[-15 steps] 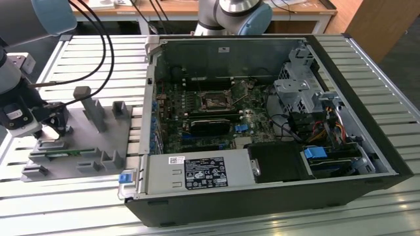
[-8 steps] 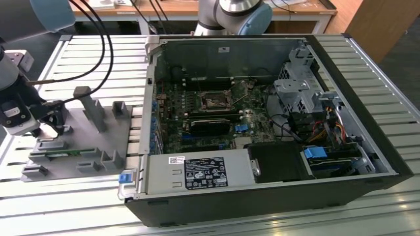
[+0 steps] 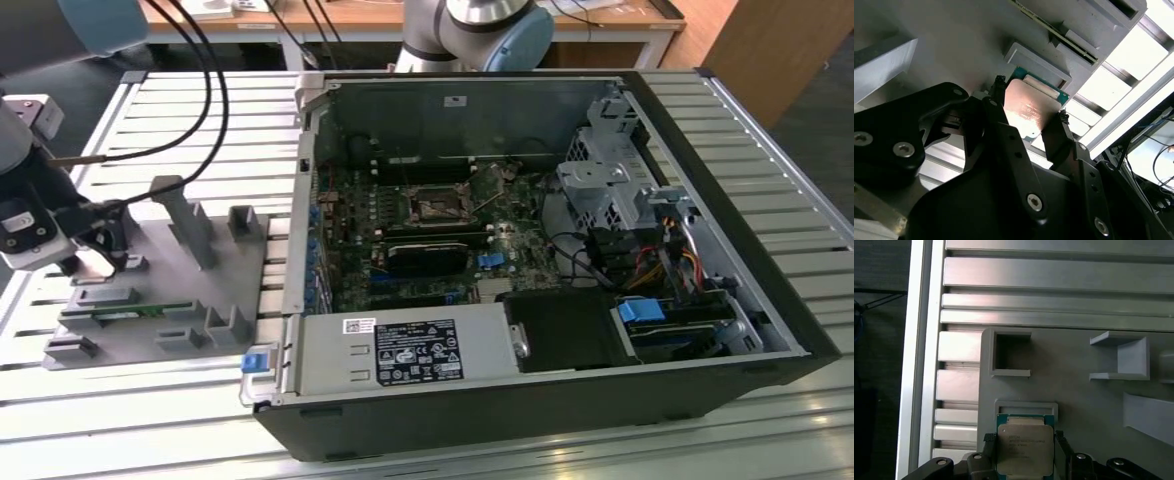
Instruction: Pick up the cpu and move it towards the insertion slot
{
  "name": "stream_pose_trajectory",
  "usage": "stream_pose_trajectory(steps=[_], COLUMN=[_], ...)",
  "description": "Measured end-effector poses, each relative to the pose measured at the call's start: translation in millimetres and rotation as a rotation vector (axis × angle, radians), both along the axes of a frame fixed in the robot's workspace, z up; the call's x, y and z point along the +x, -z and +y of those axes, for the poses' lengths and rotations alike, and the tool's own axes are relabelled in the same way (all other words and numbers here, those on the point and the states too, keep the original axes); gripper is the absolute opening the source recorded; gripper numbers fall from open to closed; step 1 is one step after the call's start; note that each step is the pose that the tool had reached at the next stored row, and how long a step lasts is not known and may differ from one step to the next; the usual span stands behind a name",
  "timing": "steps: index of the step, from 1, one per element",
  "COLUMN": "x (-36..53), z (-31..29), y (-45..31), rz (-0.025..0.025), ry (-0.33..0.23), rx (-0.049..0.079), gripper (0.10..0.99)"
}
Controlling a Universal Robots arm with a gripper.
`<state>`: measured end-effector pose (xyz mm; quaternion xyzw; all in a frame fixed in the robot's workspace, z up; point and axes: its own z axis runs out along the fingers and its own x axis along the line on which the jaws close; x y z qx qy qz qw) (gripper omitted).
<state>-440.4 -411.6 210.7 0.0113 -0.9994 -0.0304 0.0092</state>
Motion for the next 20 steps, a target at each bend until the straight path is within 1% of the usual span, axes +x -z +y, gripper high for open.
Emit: stream_pose_trajectory(steps=[15, 20], x=[0.0, 0.0], z=[0.0, 0.0], y=[-12.5, -15.4], rz=[0.0000, -0.0001], ry=[0.000, 0.000], rx=[0.000, 0.000], gripper=[0.541, 0.541])
